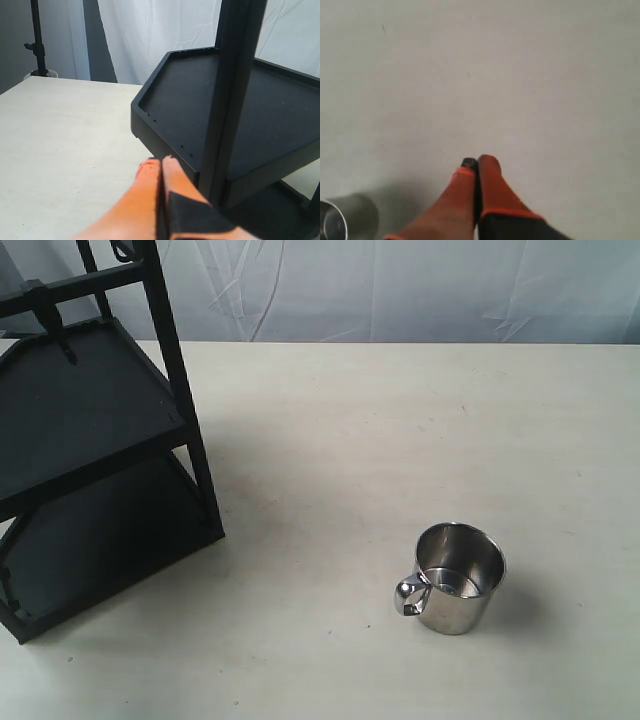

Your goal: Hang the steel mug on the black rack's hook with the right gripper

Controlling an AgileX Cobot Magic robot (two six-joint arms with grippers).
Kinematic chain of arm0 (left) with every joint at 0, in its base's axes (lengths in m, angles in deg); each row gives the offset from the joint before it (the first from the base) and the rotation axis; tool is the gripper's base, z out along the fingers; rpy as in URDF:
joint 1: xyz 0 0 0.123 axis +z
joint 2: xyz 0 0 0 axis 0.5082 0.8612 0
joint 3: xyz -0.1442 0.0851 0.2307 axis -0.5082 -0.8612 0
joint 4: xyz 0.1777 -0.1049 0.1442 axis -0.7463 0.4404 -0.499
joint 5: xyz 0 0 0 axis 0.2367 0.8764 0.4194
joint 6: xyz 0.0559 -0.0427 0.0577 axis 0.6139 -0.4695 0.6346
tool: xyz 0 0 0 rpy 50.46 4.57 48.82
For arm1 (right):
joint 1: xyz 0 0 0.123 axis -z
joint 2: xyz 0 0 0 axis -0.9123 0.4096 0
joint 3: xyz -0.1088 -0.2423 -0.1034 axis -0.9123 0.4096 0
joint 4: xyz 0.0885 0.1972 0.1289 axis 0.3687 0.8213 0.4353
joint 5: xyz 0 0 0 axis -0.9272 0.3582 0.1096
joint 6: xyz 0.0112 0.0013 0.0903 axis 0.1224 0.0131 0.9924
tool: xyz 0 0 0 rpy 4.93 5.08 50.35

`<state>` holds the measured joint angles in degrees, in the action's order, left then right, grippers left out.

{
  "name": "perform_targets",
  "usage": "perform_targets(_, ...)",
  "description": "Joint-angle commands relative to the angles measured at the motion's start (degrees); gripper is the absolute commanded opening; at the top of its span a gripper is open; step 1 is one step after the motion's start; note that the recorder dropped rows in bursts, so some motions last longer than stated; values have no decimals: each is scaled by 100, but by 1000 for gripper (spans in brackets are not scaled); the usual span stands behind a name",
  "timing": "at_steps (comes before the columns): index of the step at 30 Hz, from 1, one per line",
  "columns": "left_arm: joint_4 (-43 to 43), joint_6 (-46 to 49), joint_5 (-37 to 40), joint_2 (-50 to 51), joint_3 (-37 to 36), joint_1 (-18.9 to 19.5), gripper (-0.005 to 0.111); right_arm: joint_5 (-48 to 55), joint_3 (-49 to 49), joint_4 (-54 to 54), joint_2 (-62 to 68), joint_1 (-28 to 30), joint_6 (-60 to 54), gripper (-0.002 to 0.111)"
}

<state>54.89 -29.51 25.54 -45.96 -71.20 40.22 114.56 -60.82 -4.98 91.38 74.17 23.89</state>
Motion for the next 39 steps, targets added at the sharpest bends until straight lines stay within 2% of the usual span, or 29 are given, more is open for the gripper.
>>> perform_targets(1,58,10,-68,-28,2,0,1,488,-74,958,1190,-9,-496,-1)
perform_targets(4,158,10,-68,-28,2,0,1,288,-61,1751,1876,-266,-1440,-1)
perform_targets(6,172,10,-68,-28,2,0,1,40,-61,2325,2280,-515,-2239,6)
perform_targets(8,172,10,-68,-28,2,0,1,-50,-61,2822,2613,-769,-2978,19)
perform_targets(10,172,10,-68,-28,2,0,1,-79,-61,3208,2872,-994,-3614,40)
perform_targets(12,172,10,-68,-28,2,0,1,-213,-61,3315,3042,-1192,-3705,57)
perform_targets(13,172,10,-68,-28,2,0,1,-239,-61,3315,3125,-1304,-3693,61)
perform_targets(18,172,10,-68,-28,2,0,1,-244,-61,3234,3330,-1839,-3693,55)
perform_targets(23,172,10,-68,-28,2,0,1,-357,-61,2591,3336,-2286,-3421,55)
perform_targets(30,172,10,-68,-28,2,0,1,-441,-61,1619,3336,-2311,-2685,55)
perform_targets(39,172,10,-68,-28,2,0,1,-464,-61,1608,3344,-2311,-2576,55)
